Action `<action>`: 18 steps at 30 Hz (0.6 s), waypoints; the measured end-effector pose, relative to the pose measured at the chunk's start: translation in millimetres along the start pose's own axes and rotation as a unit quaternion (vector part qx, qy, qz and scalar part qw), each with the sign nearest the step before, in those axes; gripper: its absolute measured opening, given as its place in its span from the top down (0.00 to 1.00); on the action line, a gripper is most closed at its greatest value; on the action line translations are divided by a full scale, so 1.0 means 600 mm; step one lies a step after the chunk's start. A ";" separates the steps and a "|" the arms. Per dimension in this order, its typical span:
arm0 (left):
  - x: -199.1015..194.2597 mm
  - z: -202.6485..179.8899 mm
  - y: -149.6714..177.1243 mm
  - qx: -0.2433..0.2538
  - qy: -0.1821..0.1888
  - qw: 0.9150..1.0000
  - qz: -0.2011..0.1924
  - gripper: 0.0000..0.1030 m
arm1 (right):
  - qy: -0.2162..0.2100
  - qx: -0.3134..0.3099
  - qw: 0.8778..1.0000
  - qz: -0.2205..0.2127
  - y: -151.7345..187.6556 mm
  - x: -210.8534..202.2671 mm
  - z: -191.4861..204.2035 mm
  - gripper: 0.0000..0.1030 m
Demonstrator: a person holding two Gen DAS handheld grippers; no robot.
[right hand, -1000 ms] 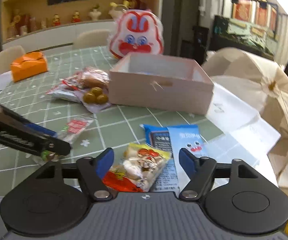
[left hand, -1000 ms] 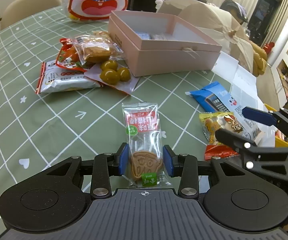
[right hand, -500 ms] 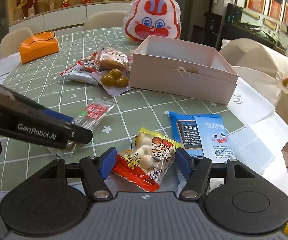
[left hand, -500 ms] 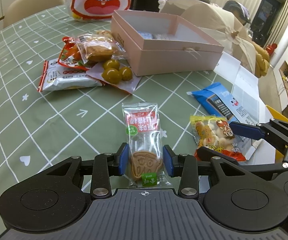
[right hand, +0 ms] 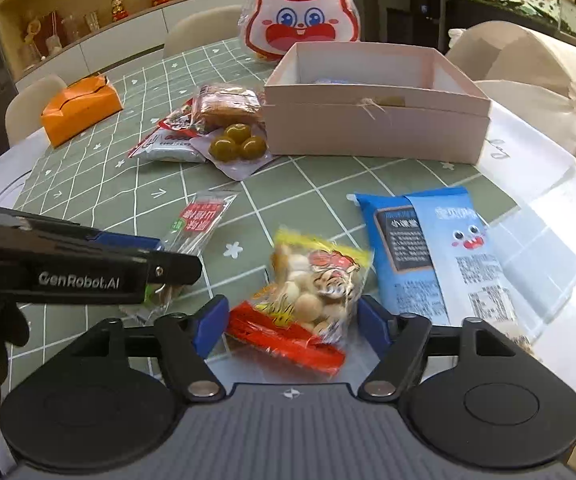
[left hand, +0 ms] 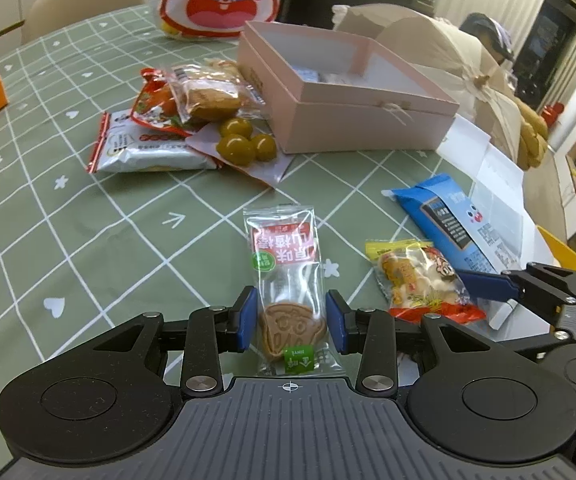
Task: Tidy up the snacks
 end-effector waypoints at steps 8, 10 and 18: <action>-0.012 0.008 0.005 -0.026 -0.019 0.999 -0.001 0.60 | 0.018 -0.047 0.999 0.000 -0.009 0.007 0.006 0.34; -0.024 0.004 -0.004 -0.031 -0.020 0.999 -0.016 0.60 | 0.014 -0.056 0.998 -0.013 -0.019 -0.006 0.003 0.35; -0.117 -0.053 -0.212 -0.010 0.040 0.985 -0.165 0.60 | 0.012 -0.107 0.983 -0.147 -0.225 -0.138 -0.056 0.36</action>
Point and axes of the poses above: each gripper's, at about its wrist camera, not at the fingertips, and x roughly the way its jaws point, z to its left, y to its underside, the point moved 6 cm from there along x, roughly the way its jaws point, and after that the axes turned 6 degrees about -z, right-handed, at the moved point
